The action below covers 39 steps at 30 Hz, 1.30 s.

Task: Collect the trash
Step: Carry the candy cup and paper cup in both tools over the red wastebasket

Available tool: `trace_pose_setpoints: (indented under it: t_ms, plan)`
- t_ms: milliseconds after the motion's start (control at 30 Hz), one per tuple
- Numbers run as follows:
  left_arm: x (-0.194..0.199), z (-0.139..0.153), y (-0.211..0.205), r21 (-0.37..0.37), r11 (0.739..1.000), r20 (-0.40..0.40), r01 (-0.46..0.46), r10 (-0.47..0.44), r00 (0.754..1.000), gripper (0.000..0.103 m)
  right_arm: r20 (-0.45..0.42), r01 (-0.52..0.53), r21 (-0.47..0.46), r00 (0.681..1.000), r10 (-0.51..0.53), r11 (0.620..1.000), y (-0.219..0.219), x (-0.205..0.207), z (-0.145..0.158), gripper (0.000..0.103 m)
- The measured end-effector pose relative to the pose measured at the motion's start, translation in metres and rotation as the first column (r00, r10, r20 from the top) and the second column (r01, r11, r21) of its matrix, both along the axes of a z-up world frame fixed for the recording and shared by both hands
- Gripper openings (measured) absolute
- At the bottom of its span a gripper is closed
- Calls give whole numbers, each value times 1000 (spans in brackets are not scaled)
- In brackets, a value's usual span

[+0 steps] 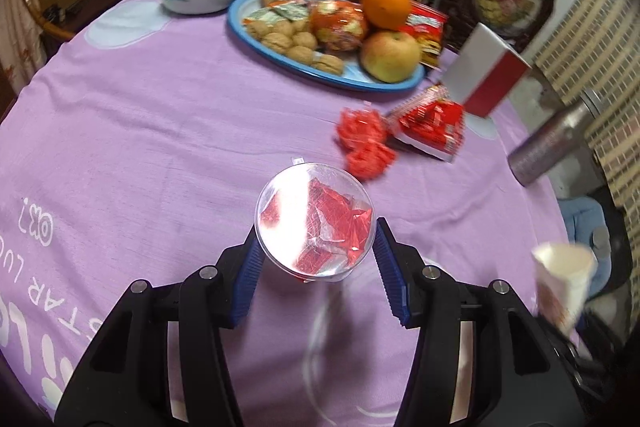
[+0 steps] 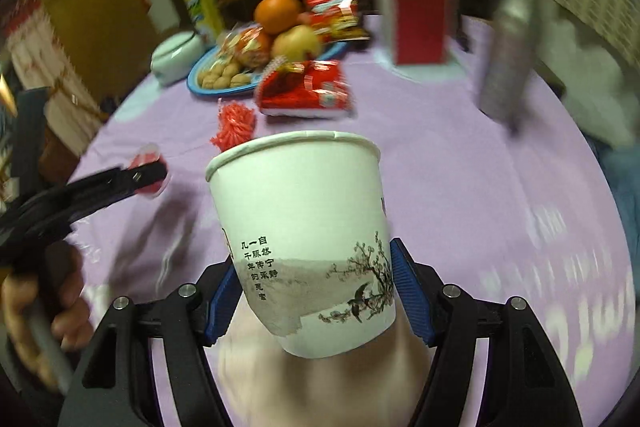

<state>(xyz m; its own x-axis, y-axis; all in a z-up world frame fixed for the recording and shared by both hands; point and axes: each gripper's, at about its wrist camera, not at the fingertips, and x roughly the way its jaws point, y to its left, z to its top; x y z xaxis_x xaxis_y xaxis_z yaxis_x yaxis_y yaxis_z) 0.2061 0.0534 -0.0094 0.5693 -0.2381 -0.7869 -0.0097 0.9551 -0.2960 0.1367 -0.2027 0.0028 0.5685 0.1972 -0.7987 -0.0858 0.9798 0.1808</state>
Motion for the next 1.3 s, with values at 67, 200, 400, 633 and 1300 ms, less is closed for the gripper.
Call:
trace_pose_setpoints:
  t_ms: [67, 200, 400, 633, 1300]
  plan:
    - [-5, 2, -7, 1, 1000, 9, 24, -24, 1000, 54, -3, 57, 42, 998, -57, 997, -22, -36, -1, 69]
    - [-23, 8, -33, 12, 994, 34, 107, -107, 994, 54, -4, 185, 79, 983, -185, 980, -64, -112, -9, 69]
    - [-63, 24, -73, -16, 962, 95, 273, -271, 958, 54, 8, 293, 123, 955, -296, 948, -101, -187, -16, 69]
    - [-123, 33, -132, 41, 899, 117, 437, -439, 891, 54, 56, 318, 158, 942, -330, 935, -117, -237, -14, 69]
    - [-271, 31, -241, 133, 668, 138, 733, -744, 653, 54, 130, 428, 242, 875, -466, 871, -170, -347, -14, 69]
